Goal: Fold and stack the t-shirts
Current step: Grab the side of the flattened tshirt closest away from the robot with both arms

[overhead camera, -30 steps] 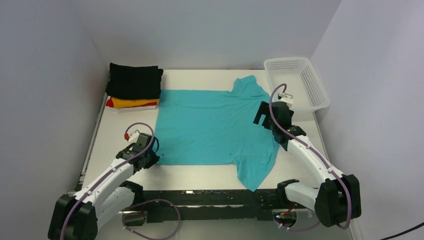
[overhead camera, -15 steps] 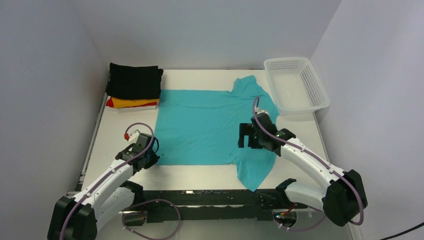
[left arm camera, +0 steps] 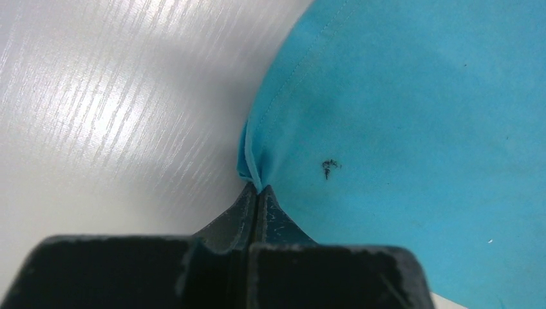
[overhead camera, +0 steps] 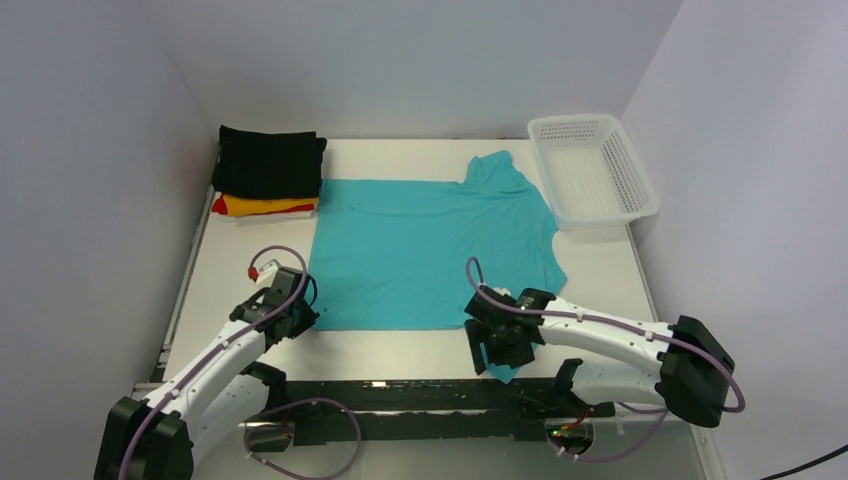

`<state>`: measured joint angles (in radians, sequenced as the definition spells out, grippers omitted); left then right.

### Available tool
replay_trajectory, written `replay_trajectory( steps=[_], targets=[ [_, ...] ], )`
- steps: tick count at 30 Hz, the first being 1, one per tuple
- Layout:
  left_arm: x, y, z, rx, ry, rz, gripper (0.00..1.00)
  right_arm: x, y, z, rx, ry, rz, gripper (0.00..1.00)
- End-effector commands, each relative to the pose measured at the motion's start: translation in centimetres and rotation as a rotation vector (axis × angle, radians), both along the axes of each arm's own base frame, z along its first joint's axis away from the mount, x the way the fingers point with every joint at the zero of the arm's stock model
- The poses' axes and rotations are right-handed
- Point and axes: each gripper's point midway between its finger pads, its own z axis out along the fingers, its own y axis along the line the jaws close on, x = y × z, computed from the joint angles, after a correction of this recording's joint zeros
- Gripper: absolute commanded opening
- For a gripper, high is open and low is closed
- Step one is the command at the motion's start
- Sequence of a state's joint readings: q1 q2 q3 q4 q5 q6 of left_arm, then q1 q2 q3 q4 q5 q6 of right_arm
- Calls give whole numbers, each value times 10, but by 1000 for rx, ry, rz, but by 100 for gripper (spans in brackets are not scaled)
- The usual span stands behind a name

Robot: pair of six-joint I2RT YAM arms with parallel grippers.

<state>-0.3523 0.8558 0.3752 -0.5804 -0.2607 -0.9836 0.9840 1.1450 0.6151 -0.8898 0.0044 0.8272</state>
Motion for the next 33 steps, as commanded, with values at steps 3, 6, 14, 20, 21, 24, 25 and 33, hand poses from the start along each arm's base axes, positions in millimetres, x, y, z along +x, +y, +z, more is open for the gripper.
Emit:
replay_trajectory(
  steps=[3,6,14,20,21,24,25,33],
  targets=[
    [-2,4,-1,14,-11,-2,0,-15,-2,-26,-39,68,-113,60],
    [-1,-2,-3,-13,-13,-9,0,-4,4,-31,-31,21,-129,54],
    [2,-3,0,-15,-18,-13,0,28,-6,-29,-58,-107,-211,46],
    [2,-1,1,-6,-14,-5,0,33,-13,-36,-98,-103,-223,33],
    [2,-1,1,-2,-12,-3,0,35,-17,-35,-122,-111,-226,25],
    [-1,1,3,3,-1,-2,0,33,-21,-22,-168,-93,-196,0],
    [-3,1,3,2,7,-2,0,31,-22,-13,-171,-82,-169,0],
    [-38,13,-5,4,85,57,0,-37,-41,22,-149,192,-79,0]
  ],
)
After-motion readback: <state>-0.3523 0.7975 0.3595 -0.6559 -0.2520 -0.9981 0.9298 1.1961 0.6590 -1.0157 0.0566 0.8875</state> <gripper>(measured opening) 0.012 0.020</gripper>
